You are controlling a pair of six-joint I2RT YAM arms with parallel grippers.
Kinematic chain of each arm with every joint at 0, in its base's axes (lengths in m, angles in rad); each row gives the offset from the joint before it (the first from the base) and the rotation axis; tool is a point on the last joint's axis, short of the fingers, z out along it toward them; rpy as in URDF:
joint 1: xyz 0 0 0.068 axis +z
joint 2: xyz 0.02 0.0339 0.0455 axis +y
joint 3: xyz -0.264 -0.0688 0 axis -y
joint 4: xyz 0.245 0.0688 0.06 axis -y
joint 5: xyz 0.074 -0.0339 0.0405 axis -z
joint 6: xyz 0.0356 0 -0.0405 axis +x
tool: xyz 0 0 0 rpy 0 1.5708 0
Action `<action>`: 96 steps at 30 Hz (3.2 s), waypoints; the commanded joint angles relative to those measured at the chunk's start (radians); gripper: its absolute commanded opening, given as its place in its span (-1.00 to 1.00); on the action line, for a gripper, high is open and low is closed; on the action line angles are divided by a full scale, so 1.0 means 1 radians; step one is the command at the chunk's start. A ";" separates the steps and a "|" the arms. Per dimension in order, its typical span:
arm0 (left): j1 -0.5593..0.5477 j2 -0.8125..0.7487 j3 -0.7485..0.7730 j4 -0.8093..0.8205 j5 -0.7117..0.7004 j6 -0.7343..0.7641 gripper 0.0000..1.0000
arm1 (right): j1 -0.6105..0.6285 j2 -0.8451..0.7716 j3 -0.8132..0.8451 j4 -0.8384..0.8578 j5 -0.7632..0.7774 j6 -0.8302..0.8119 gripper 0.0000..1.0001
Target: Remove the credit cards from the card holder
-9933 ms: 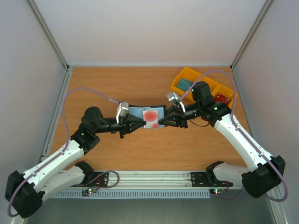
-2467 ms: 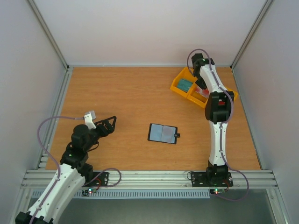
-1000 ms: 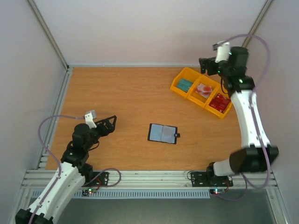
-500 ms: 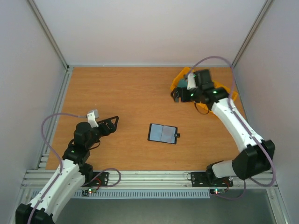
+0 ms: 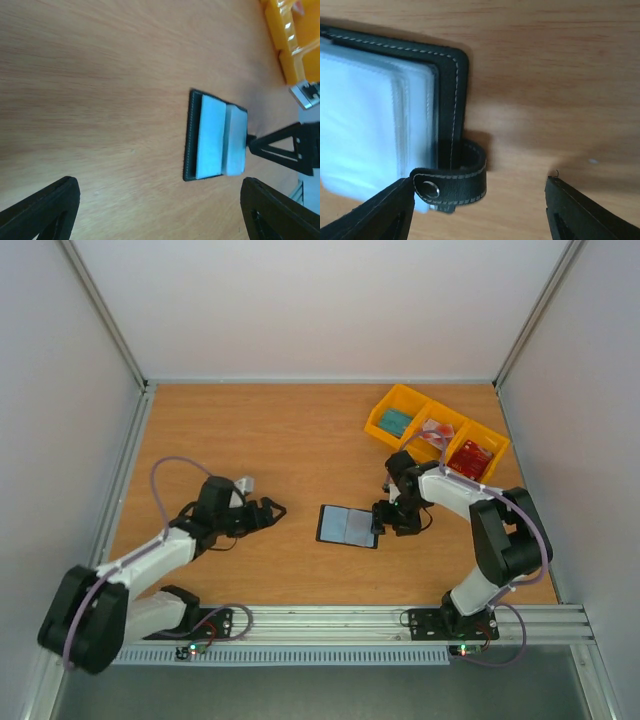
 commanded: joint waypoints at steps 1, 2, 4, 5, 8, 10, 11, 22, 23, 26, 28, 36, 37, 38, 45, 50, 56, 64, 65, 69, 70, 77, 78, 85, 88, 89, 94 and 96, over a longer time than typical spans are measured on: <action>-0.073 0.179 0.129 -0.029 0.066 0.022 0.74 | 0.004 0.049 -0.027 0.104 -0.061 0.013 0.41; -0.096 0.227 0.150 -0.022 0.066 0.028 0.73 | 0.004 0.054 -0.036 0.120 -0.061 0.011 0.40; -0.137 0.308 0.187 -0.007 0.059 0.056 0.73 | 0.004 0.067 -0.045 0.142 -0.060 0.010 0.39; -0.153 0.345 0.200 0.004 0.058 0.067 0.72 | 0.004 0.076 -0.047 0.146 -0.052 0.008 0.36; -0.179 0.449 0.232 0.022 0.069 0.058 0.73 | 0.004 0.089 -0.061 0.163 -0.025 0.002 0.33; -0.191 0.510 0.256 0.021 0.085 0.055 0.73 | 0.004 0.092 -0.065 0.178 -0.005 0.004 0.32; -0.197 0.537 0.270 0.019 0.094 0.058 0.74 | 0.004 0.095 -0.063 0.182 0.001 0.003 0.31; -0.259 0.692 0.349 0.190 0.197 -0.031 0.72 | 0.006 0.137 -0.058 0.300 -0.279 -0.033 0.06; -0.262 0.695 0.350 0.199 0.205 -0.032 0.70 | 0.007 0.136 -0.055 0.299 -0.281 -0.037 0.04; -0.275 0.704 0.355 0.243 0.230 -0.036 0.59 | 0.006 0.125 -0.055 0.308 -0.302 -0.043 0.03; -0.284 0.704 0.361 0.273 0.239 -0.036 0.44 | 0.006 0.115 -0.056 0.313 -0.308 -0.036 0.00; -0.296 0.705 0.367 0.278 0.202 -0.032 -0.05 | 0.005 0.083 -0.062 0.320 -0.304 -0.022 -0.17; -0.298 0.705 0.369 0.285 0.200 -0.030 -0.14 | 0.005 0.080 -0.063 0.322 -0.309 -0.022 -0.18; -0.299 0.705 0.370 0.293 0.194 -0.028 -0.27 | 0.006 0.076 -0.065 0.324 -0.320 -0.022 -0.19; -0.307 0.638 0.341 0.380 0.186 0.017 -0.99 | -0.076 -0.011 -0.086 0.306 -0.404 -0.053 -0.18; -0.308 0.477 0.291 0.452 0.233 0.207 -1.00 | -0.250 -0.180 -0.205 0.483 -0.610 0.043 0.01; -0.302 0.325 0.282 0.488 0.378 0.447 -1.00 | -0.255 -0.355 -0.218 0.558 -0.668 0.041 0.22; -0.221 0.129 0.367 0.468 0.522 0.508 -0.99 | -0.254 -0.682 -0.199 0.746 -0.805 0.044 0.37; -0.209 0.110 0.376 0.470 0.521 0.504 -0.99 | -0.254 -0.713 -0.203 0.779 -0.825 0.049 0.39; -0.200 0.046 0.393 0.501 0.537 0.468 -0.99 | -0.253 -0.763 -0.190 0.796 -0.864 0.028 0.40; -0.200 0.031 0.395 0.508 0.537 0.464 -1.00 | -0.251 -0.766 -0.176 0.774 -0.864 0.006 0.40; -0.201 -0.037 0.401 0.522 0.528 0.444 -0.99 | -0.165 -0.777 -0.110 0.659 -0.805 -0.167 0.48; -0.201 -0.042 0.402 0.518 0.531 0.448 -0.99 | -0.164 -0.775 -0.103 0.656 -0.807 -0.180 0.49; -0.201 -0.054 0.402 0.527 0.532 0.449 -1.00 | -0.081 -0.725 -0.033 0.557 -0.791 -0.269 0.32; -0.204 -0.055 0.402 0.533 0.545 0.449 -0.99 | -0.076 -0.712 -0.024 0.574 -0.773 -0.298 0.17; -0.205 -0.056 0.403 0.534 0.550 0.451 -0.99 | -0.077 -0.703 -0.018 0.586 -0.780 -0.303 0.13; -0.206 -0.066 0.395 0.538 0.555 0.459 -1.00 | -0.077 -0.642 0.048 0.542 -0.829 -0.339 -0.08; -0.206 -0.073 0.389 0.540 0.553 0.461 -0.99 | -0.077 -0.636 0.062 0.498 -0.826 -0.375 -0.10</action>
